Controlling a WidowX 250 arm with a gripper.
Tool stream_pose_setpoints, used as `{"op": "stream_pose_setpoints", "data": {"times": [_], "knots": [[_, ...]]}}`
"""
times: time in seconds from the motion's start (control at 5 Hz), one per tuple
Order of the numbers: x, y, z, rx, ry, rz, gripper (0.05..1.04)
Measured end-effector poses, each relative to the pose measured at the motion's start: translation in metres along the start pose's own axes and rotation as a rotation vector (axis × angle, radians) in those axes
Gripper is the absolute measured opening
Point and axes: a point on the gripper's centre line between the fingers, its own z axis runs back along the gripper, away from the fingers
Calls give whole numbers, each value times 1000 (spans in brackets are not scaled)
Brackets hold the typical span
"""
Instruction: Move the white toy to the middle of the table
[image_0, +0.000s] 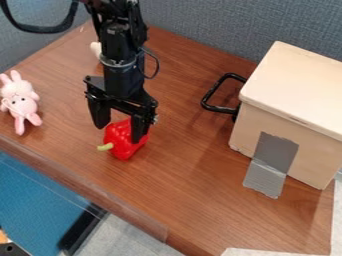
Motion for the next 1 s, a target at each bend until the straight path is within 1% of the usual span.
{"op": "stream_pose_setpoints", "data": {"times": [0.2,0.4,0.6,0.8,1.0], "knots": [[-3,0,-4,-4,24,-1,1001],[4,-2,31,-28,-37,10,1001],[18,12,64,-42,-100,36,1001],[42,41,86,-31,-146,81,1001],[74,75,67,16,-125,116,1001]]}}
